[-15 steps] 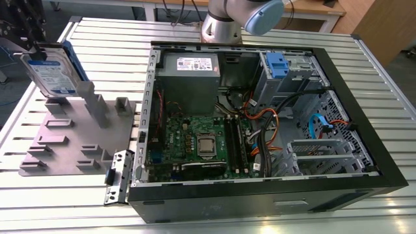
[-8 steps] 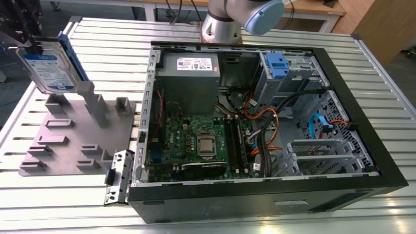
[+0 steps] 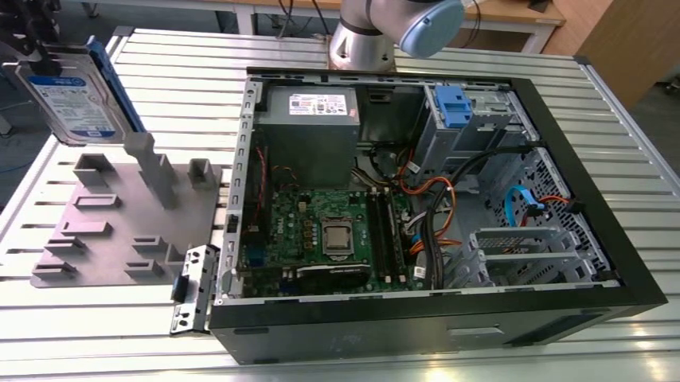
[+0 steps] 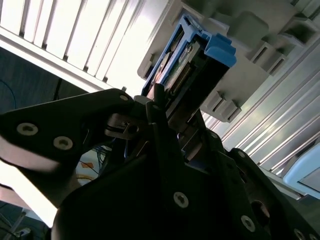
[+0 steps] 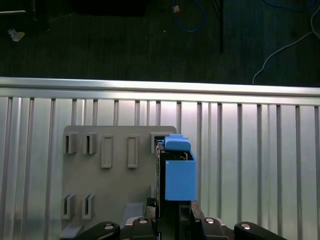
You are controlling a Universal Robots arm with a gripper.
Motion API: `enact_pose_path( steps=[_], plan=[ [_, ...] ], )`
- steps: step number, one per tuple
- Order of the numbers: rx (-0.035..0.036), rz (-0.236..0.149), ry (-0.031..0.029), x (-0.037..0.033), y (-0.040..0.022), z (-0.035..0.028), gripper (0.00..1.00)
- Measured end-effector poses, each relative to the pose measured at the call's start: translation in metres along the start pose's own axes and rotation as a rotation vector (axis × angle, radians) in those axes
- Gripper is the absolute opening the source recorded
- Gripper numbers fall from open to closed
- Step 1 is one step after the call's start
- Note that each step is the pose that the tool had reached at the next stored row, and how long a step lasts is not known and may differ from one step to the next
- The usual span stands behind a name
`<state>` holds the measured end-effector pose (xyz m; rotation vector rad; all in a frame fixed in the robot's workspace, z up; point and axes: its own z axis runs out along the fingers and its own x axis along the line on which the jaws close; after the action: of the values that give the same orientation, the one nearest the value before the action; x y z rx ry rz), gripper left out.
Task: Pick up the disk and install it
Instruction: 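Pick up the disk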
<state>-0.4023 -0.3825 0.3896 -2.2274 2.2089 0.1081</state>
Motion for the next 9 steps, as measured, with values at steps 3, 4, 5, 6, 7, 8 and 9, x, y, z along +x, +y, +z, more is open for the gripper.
enact_pose_path(
  steps=[3,4,5,6,7,8,9],
  plan=[
    [0.0001,0.000,0.0000,-0.0003,0.0003,-0.0066,0.35],
    [0.0001,0.000,-0.0001,-0.0005,0.0004,-0.0087,0.35],
    [0.0001,0.000,-0.0001,-0.0006,0.0005,-0.0108,0.35],
    [0.0001,0.000,0.0000,-0.0007,0.0006,-0.0130,0.35],
    [0.0001,0.000,-0.0001,-0.0008,0.0007,-0.0150,0.35],
    [0.0001,0.000,0.0000,-0.0009,0.0008,-0.0171,0.35],
    [0.0001,0.000,-0.0001,-0.0010,0.0009,-0.0192,0.35]
  ],
)
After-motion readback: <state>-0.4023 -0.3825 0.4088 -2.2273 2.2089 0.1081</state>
